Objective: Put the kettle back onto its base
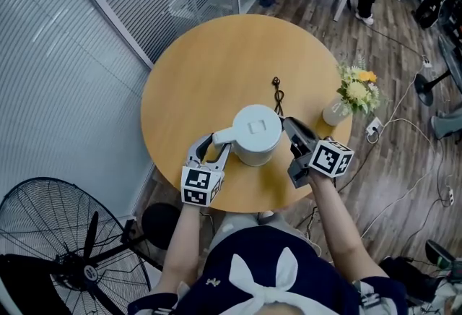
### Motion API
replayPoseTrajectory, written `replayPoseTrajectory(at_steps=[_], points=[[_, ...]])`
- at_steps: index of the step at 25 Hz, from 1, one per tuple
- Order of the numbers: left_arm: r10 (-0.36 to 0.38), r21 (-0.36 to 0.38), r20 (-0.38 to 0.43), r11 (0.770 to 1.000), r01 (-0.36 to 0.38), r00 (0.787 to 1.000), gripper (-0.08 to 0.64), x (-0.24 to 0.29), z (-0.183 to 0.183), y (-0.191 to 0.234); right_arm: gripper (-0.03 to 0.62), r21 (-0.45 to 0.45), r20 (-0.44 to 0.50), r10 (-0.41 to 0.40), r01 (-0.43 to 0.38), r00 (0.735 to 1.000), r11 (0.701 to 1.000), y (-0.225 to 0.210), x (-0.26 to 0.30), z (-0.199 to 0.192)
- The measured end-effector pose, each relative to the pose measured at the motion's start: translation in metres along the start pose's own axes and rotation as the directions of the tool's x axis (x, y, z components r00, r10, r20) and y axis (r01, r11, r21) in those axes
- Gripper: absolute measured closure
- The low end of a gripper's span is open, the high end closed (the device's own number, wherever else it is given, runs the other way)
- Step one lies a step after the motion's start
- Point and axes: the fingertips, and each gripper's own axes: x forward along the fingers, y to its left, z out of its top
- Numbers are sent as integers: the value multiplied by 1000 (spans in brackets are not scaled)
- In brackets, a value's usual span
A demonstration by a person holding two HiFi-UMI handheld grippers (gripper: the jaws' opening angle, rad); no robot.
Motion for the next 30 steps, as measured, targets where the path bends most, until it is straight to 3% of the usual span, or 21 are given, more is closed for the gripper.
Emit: replayPoseTrajectory(at_steps=[9,13,30], points=[[13,3,-32,1000,-13,999,360,-6,-13,-4,533,-28,-40,-30,29,999,999,-1,-3,-12],[20,3,-27,1000,-20,999,359,-8,-17,-5,537,1,-22,-6,6,1000,1000,1,-4,-13],[54,5,-36,999,-53,998,365,-9,-25,-5,537,-46,-15,-15,14,1000,999,2,-7,-15]])
